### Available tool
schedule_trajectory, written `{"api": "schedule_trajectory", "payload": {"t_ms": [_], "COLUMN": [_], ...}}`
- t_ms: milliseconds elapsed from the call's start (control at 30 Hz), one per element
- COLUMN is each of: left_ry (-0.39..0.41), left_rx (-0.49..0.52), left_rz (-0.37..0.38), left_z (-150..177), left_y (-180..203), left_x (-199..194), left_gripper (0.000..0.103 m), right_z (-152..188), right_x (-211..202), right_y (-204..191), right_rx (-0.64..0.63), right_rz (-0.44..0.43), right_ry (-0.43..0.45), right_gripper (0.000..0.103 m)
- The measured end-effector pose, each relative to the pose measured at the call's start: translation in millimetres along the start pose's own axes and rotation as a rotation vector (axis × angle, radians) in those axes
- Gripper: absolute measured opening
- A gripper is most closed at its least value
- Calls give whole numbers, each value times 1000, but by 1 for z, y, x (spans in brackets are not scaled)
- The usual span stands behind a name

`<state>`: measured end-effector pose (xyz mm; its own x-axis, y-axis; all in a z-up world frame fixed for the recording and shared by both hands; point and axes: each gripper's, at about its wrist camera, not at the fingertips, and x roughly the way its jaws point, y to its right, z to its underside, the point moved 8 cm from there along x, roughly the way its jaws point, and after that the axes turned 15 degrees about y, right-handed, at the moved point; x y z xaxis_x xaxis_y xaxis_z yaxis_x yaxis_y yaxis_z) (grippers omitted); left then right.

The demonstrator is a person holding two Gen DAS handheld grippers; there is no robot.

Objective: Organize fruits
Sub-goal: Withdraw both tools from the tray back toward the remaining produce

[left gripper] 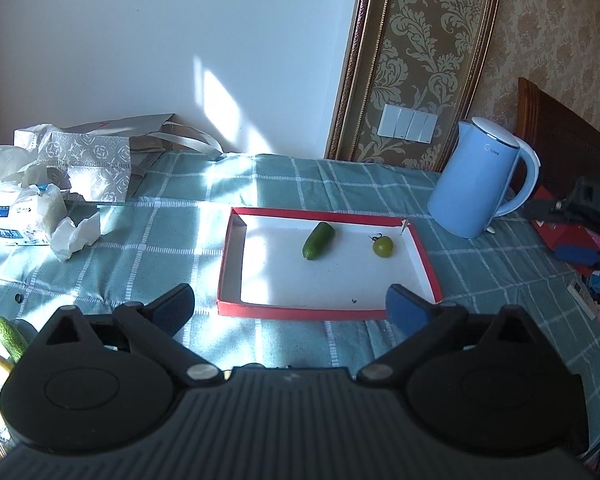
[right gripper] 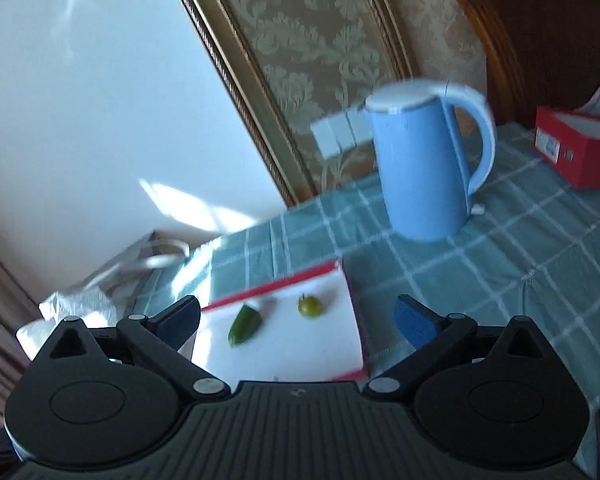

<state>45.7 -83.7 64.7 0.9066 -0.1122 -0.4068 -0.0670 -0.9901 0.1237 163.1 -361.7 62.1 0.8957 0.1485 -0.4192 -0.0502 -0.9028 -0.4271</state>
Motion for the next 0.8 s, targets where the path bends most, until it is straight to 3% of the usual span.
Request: {"api": "schedule_trajectory", "payload": {"t_ms": [33,67,133,200,267,333,367,400,467,567,633,700,800], "left_ry": [2,6,12,23,26,26,27,27,22,16,-20,-22,-22], "left_rx": [-6,-6,3,10,15,8,3,-4,0,36,40,59,140], "left_rz": [0,0,-11,-27,-52,-84,-94,-98,-106,-118,-66,-23,-44], "left_z": [0,0,-1,-2,-1,0,0,1,4,10,21,32,49], "left_y": [0,-1,-1,-4,-9,-17,-20,-23,-28,-30,-28,-26,-25], "left_x": [-2,-4,-7,-9,-9,-8,-8,-7,-5,0,4,5,7], "left_gripper": [101,101,101,101,101,101,101,101,103,103,103,103,103], "right_z": [16,26,24,-6,-42,-49,-43,-33,-12,6,19,36,54], "right_x": [10,15,11,-8,-44,-63,-61,-47,-28,-32,-39,-38,-43], "right_y": [1,3,0,-15,-32,-32,-26,-18,-9,-16,-31,-43,-51], "right_rx": [17,38,41,-35,-190,-281,-300,-326,-323,-368,-422,-478,-497], "right_rz": [-24,-25,6,9,27,94,134,197,193,169,101,44,25], "right_ry": [-108,-160,-151,-5,286,492,492,369,211,228,247,207,175], "right_gripper": [103,103,103,103,103,103,103,103,103,103,103,103,103]}}
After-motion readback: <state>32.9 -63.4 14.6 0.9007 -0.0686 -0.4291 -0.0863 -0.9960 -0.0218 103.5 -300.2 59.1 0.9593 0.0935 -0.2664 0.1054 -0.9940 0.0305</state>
